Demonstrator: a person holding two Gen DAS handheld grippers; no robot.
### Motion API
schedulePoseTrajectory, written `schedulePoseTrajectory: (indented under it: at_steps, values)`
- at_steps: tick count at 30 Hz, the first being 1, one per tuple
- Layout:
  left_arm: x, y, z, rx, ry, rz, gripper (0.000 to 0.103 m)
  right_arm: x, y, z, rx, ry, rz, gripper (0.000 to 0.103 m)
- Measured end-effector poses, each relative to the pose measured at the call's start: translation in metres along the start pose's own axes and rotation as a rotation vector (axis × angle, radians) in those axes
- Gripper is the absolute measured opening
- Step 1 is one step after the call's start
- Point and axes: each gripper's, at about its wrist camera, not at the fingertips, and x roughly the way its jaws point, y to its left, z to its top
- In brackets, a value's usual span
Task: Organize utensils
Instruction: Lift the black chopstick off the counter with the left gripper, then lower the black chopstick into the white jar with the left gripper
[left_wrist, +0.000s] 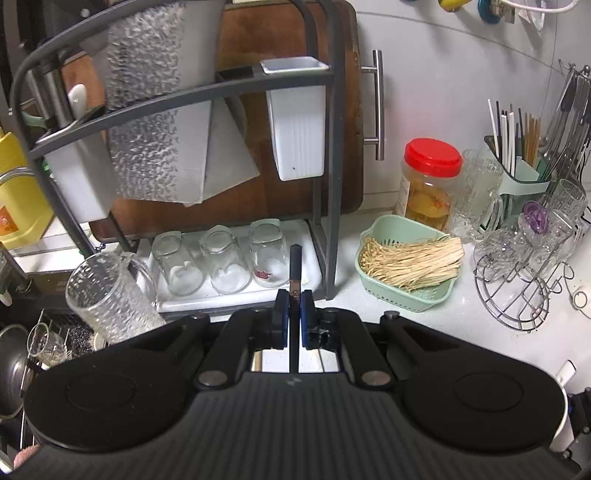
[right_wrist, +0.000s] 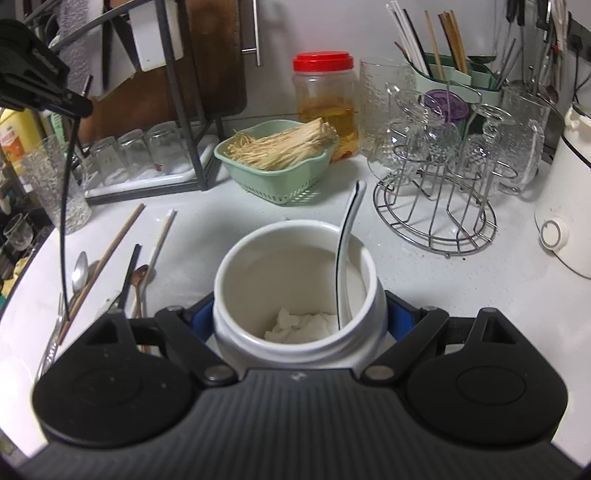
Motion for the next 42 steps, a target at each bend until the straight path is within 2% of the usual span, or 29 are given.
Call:
schedulePoseTrajectory:
  at_steps: [9, 11, 22, 30, 33, 42]
  values:
    - [-0.037, -0.001, -0.015, -0.066, -0.037, -0.048, 0.007, -0.002, -0.003, -0.002, -0.026, 0.003, 0.028, 0.091]
    - [-0.044, -0.007, -0.017, -0.053, -0.043, -0.068, 0.007, -0.002, -0.004, -0.002, -0.033, -0.003, 0.038, 0.091]
    - [-0.088, -0.025, -0.025, -0.107, -0.139, -0.091, 0.007, 0.001, -0.007, 0.0, -0.048, -0.009, 0.062, 0.091]
    - [-0.104, -0.039, -0.01, -0.115, -0.163, -0.144, 0.007, 0.0, -0.007, 0.001, -0.064, 0.007, 0.075, 0.091]
    - [-0.111, -0.05, 0.001, -0.089, -0.198, -0.15, 0.007, 0.001, -0.007, 0.002, -0.067, 0.015, 0.08, 0.091]
    - [-0.133, -0.088, 0.031, -0.096, -0.294, -0.249, 0.007, -0.001, -0.008, -0.001, -0.071, 0.002, 0.085, 0.091]
